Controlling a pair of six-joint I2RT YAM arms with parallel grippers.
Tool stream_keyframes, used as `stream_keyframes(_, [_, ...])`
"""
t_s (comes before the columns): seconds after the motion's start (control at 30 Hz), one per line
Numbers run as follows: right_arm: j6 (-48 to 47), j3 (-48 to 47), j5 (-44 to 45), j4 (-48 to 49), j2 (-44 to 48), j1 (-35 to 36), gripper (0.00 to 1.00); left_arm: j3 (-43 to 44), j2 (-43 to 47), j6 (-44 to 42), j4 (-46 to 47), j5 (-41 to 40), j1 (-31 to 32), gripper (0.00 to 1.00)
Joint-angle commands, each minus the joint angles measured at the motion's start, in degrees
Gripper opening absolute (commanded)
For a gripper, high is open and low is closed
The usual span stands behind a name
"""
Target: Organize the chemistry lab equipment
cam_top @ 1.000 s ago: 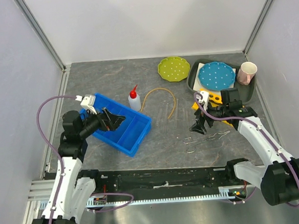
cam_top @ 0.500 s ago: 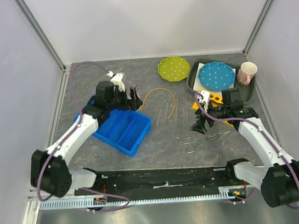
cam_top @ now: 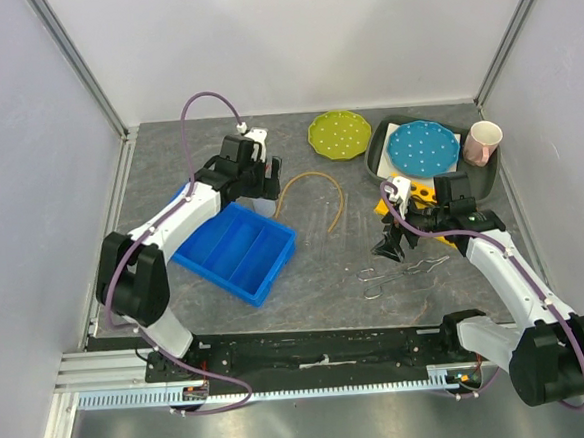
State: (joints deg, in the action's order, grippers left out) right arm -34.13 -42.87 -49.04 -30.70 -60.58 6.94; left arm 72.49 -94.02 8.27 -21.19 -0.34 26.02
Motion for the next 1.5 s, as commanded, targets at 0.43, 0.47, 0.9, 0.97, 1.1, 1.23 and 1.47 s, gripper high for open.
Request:
stream_keyframes(0.43, [-0.8, -0.4, -0.3, 1.3, 0.4, -0.2, 0.98, 6.5, -10.2, -1.9, -0.4, -4.6, 0.1, 0.82])
stream_keyframes(0.47, [-0.8, -0.4, -0.4, 1.3, 0.4, -0.1, 0.98, 6.6, -10.7, -1.5, -0.5, -4.7, 0.1, 0.78])
stream_keyframes(0.9, [-0.9, -0.4, -0.5, 1.2, 0.5, -0.2, 0.98, 6.1, -1.2, 0.4, 0.0, -4.6, 0.2, 0.26])
stream_keyframes(0.97, [-0.9, -0.4, -0.5, 1.2, 0.3, -0.1, 0.98, 5.9, 1.1, 0.3, -0.2, -4.2, 0.0, 0.25])
stream_keyframes(1.1, [-0.9, -0.4, -0.4, 1.1, 0.0, -0.2, 0.98, 5.2, 7.1, -0.3, -1.2, -3.8, 0.0, 0.25])
stream_keyframes(1.23, [-0.9, -0.4, -0.3, 1.1, 0.3, -0.1, 0.98, 3.8, 12.9, -1.1, -3.4, -4.8, -1.1, 0.25])
stream_keyframes(1.47, [-1.0, -0.5, -0.5, 1.0, 0.5, -0.1, 0.98, -3.6, 23.3, -2.7, -7.4, -7.7, -4.6, 0.25])
